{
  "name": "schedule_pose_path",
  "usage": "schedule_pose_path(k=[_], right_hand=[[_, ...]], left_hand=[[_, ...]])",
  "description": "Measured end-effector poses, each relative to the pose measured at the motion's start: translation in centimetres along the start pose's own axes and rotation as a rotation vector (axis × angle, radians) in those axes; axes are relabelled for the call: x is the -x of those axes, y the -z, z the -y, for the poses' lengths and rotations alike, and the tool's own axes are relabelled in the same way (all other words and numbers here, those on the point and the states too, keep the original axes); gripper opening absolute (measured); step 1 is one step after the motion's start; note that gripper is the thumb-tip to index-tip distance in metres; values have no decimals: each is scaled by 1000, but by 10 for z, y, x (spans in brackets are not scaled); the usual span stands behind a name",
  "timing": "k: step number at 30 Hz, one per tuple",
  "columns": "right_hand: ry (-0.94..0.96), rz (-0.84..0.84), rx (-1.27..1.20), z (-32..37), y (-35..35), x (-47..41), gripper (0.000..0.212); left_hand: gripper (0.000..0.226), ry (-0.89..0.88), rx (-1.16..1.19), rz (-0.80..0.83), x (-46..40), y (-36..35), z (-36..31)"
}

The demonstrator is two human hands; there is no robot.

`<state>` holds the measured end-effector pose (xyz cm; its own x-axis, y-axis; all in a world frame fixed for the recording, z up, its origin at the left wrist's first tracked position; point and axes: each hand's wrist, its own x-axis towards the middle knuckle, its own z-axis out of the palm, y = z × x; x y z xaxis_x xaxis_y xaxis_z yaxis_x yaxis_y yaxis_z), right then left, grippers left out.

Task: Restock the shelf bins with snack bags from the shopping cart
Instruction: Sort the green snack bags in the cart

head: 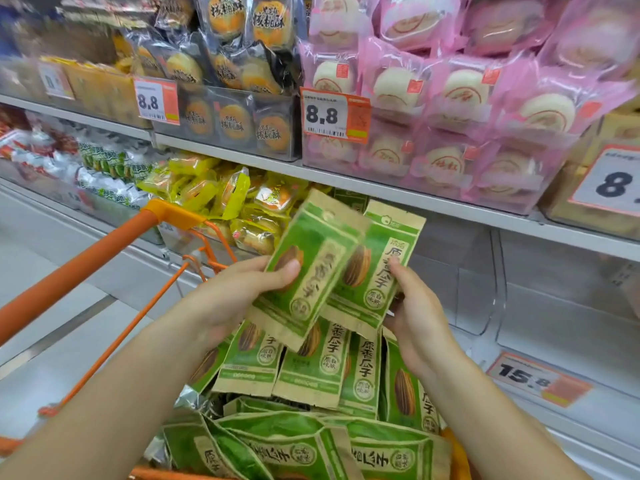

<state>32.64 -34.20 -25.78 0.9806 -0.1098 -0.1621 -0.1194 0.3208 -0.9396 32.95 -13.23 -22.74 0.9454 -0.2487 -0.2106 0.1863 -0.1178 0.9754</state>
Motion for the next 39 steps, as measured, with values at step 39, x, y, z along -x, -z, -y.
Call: schedule_pose_path(k=[39], right_hand=[[132,-196,376,-35,-28,-249,41]], left_hand=[[76,-452,-1114,-185,-111,2,90]])
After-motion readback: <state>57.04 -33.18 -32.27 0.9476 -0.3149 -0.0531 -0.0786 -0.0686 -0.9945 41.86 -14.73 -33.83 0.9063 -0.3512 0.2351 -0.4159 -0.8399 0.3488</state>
